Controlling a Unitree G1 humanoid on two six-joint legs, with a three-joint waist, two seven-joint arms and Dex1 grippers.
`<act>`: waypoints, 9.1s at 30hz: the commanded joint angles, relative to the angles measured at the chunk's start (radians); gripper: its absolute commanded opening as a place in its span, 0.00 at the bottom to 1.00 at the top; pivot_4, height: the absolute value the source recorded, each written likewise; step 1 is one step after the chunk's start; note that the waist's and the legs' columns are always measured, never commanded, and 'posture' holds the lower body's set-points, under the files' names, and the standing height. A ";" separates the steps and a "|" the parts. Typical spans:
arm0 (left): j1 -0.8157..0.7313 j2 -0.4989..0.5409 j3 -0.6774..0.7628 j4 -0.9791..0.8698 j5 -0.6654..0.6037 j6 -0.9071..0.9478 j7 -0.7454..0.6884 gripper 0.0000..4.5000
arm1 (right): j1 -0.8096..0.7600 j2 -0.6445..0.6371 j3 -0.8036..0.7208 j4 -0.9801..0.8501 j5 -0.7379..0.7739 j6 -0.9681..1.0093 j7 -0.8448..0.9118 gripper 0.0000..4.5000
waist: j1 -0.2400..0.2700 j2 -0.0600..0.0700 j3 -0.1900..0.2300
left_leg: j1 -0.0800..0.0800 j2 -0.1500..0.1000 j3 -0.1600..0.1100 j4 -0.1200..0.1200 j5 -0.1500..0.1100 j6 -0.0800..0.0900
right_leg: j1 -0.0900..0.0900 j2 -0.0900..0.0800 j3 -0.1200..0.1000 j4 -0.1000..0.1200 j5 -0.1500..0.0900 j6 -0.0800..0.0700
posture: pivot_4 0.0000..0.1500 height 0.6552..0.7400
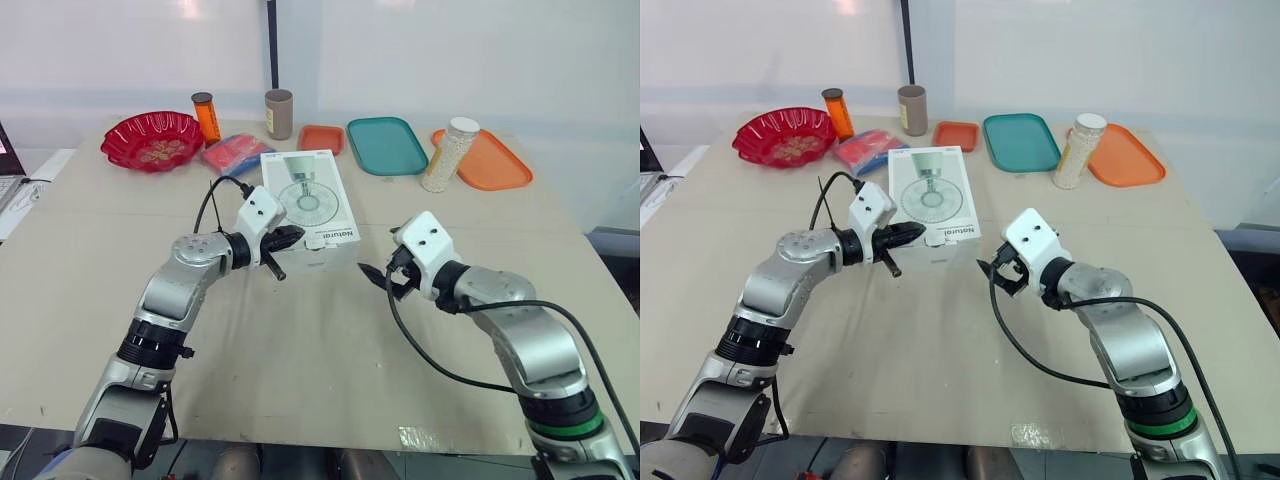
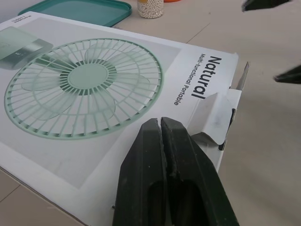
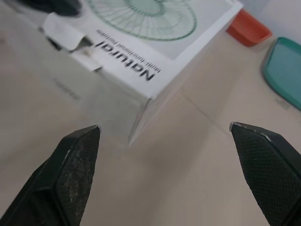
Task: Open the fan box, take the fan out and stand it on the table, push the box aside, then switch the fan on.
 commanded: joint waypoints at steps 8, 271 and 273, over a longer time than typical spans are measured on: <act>0.025 0.017 -0.019 0.002 0.011 0.024 -0.015 0.04 | -0.029 0.086 0.077 0.066 -0.023 -0.099 -0.009 1.00 | 0.001 0.000 0.000 | 0.000 0.000 0.000 0.000 0.000 0.000 | 0.001 0.000 0.000 0.000 0.000 0.000 | 1.00 1.00; -0.063 -0.040 -0.003 0.047 -0.006 0.137 0.086 0.00 | -0.089 0.064 0.149 0.123 -0.176 -0.108 -0.020 0.03 | 0.002 0.000 -0.001 | 0.000 -0.001 -0.006 0.001 0.002 0.000 | 0.003 0.000 -0.006 0.000 0.000 0.000 | 1.00 1.00; -0.064 -0.040 -0.002 0.044 -0.007 0.141 0.087 0.00 | -0.090 0.048 0.146 0.104 -0.191 -0.101 -0.023 0.03 | 0.002 0.000 -0.001 | 0.000 -0.001 -0.006 0.001 0.002 0.000 | 0.003 0.000 -0.006 0.000 0.000 0.000 | 1.00 1.00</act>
